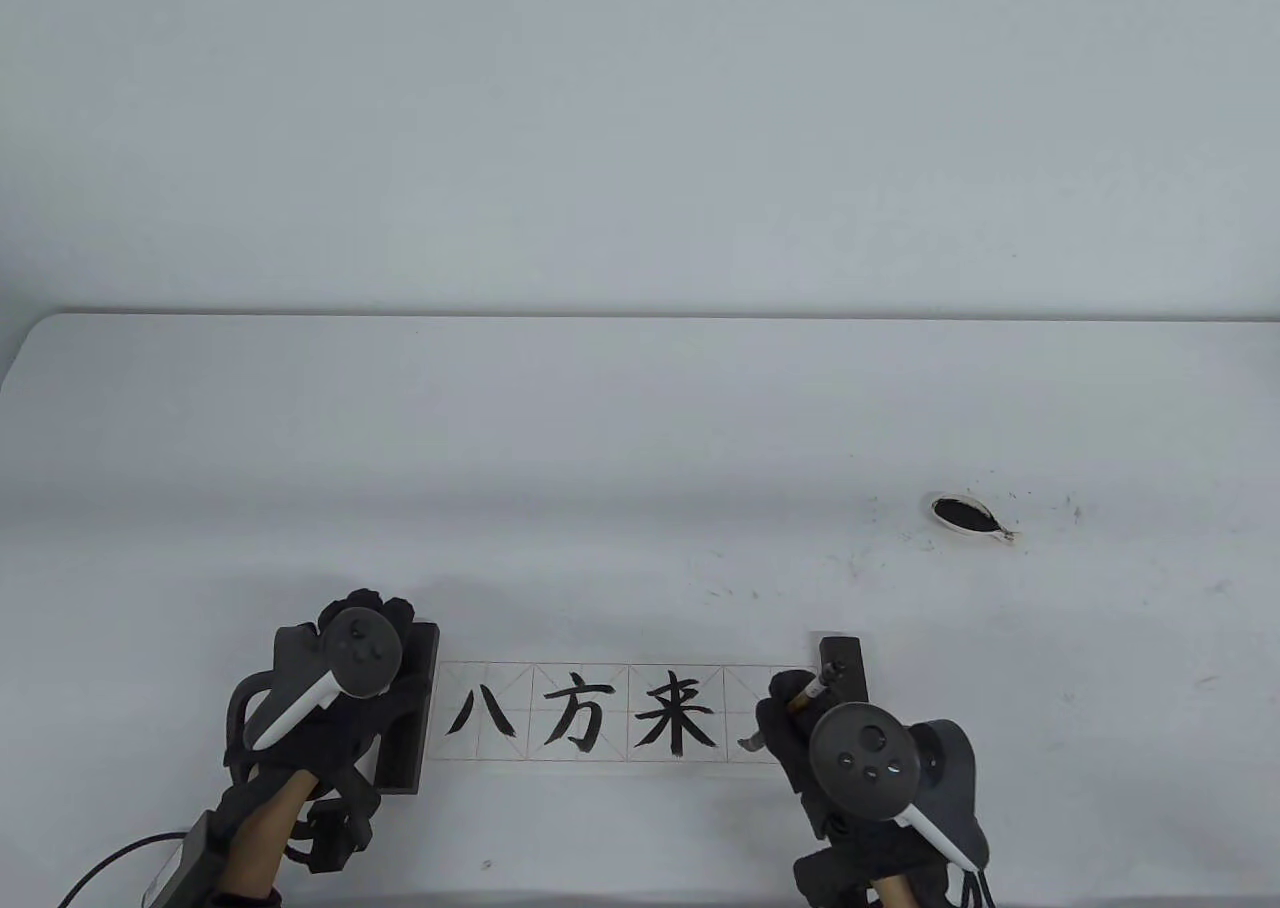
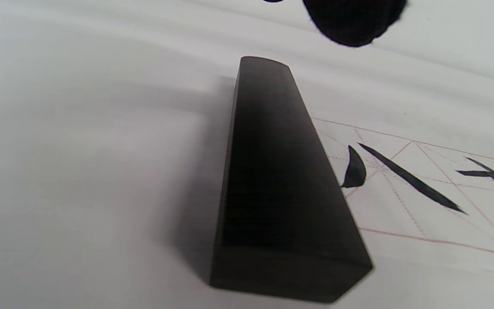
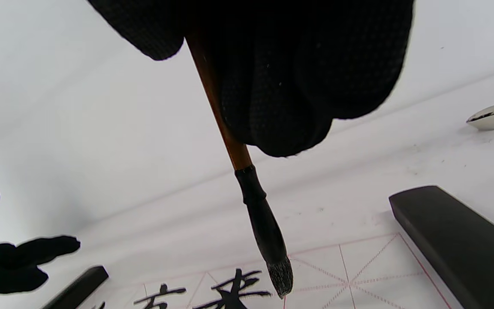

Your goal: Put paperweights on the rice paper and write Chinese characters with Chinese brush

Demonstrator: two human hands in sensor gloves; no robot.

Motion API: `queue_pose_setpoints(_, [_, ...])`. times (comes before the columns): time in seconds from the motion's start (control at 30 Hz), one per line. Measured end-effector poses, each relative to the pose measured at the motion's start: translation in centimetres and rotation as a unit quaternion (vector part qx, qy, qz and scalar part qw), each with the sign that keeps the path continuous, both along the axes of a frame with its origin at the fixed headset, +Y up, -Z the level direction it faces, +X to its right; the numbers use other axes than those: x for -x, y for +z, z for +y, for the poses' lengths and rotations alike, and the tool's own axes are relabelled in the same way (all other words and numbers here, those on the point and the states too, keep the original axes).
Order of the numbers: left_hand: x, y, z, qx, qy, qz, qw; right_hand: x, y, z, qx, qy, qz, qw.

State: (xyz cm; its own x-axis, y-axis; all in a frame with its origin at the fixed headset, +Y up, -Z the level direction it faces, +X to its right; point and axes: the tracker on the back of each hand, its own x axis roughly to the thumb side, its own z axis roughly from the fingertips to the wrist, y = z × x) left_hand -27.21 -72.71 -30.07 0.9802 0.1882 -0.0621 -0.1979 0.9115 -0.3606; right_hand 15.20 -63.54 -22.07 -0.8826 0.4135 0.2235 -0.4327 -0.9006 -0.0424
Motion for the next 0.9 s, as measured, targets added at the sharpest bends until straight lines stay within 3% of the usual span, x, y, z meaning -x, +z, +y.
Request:
queue_pose_setpoints(0.1, [0.1,0.0,0.0,0.002,0.000,0.003,1.000,-1.6,0.3,1.1,-0.028,-0.016,-0.012,0.999])
queue_pose_setpoints(0.17, [0.1,0.0,0.0,0.002,0.001,0.005,1.000,-2.2,0.1,1.2,-0.079,-0.010,-0.009,0.997])
queue_pose_setpoints(0.37, [0.2,0.0,0.0,0.000,0.001,0.008,1.000,-3.3,-1.2,-3.0,-0.214,-0.050,-0.041,0.975])
queue_pose_setpoints(0.9, [0.2,-0.1,-0.2,0.009,0.002,0.006,1.000,-1.5,-1.5,-5.2,-0.165,-0.011,-0.006,0.986])
